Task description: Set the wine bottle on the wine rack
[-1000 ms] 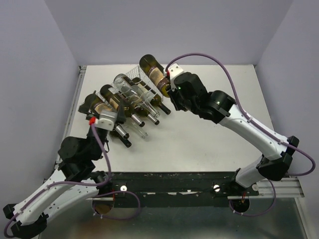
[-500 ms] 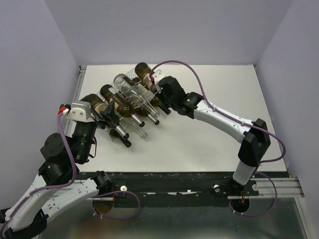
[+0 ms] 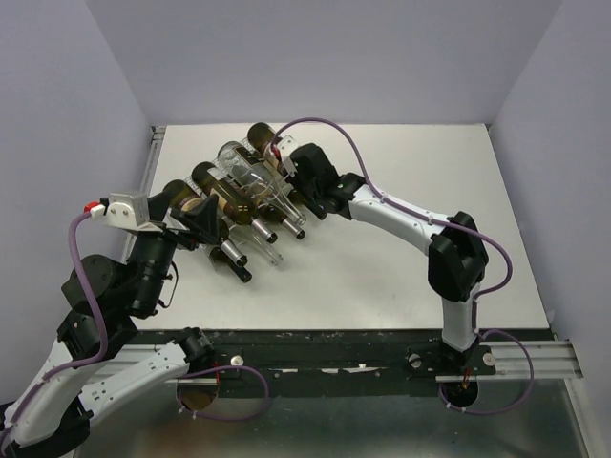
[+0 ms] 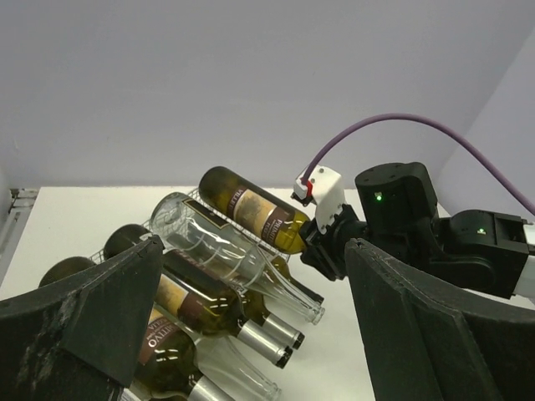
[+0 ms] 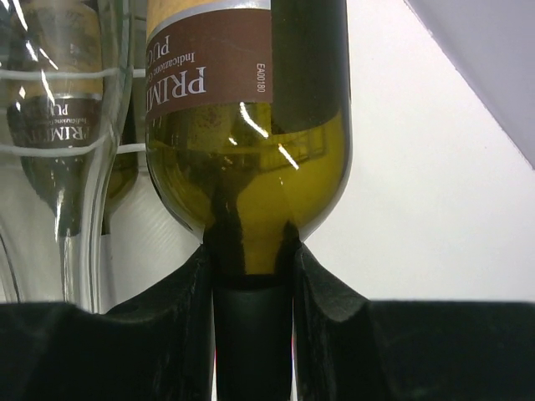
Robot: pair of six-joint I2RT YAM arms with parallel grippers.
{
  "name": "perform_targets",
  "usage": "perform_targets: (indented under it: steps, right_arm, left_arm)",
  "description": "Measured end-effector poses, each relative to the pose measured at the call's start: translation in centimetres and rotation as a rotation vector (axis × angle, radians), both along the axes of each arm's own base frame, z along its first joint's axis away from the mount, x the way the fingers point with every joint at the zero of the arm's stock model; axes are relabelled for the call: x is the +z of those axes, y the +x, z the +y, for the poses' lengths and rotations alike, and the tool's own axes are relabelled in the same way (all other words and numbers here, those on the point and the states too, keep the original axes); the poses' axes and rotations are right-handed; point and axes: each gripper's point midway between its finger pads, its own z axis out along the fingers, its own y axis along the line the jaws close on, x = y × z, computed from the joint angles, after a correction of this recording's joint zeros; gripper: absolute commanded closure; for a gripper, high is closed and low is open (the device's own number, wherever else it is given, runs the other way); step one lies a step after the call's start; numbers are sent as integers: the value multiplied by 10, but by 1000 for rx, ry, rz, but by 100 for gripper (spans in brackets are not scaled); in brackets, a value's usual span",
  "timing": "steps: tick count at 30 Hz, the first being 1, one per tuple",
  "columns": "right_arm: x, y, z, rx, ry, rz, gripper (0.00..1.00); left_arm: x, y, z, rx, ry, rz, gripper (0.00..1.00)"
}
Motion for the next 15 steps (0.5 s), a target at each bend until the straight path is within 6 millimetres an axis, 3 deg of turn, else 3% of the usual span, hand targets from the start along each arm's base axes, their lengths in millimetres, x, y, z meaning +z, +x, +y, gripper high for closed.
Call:
perform_targets:
  steps: [5, 15]
  right_arm:
    - [1, 7, 8, 21, 3, -16, 99]
    - [-20, 12, 18, 49, -21, 13, 94]
  left_arm:
    - [-7, 0, -1, -6, -3, 31, 1]
    - [-23, -2, -2, -14, 2, 89, 1]
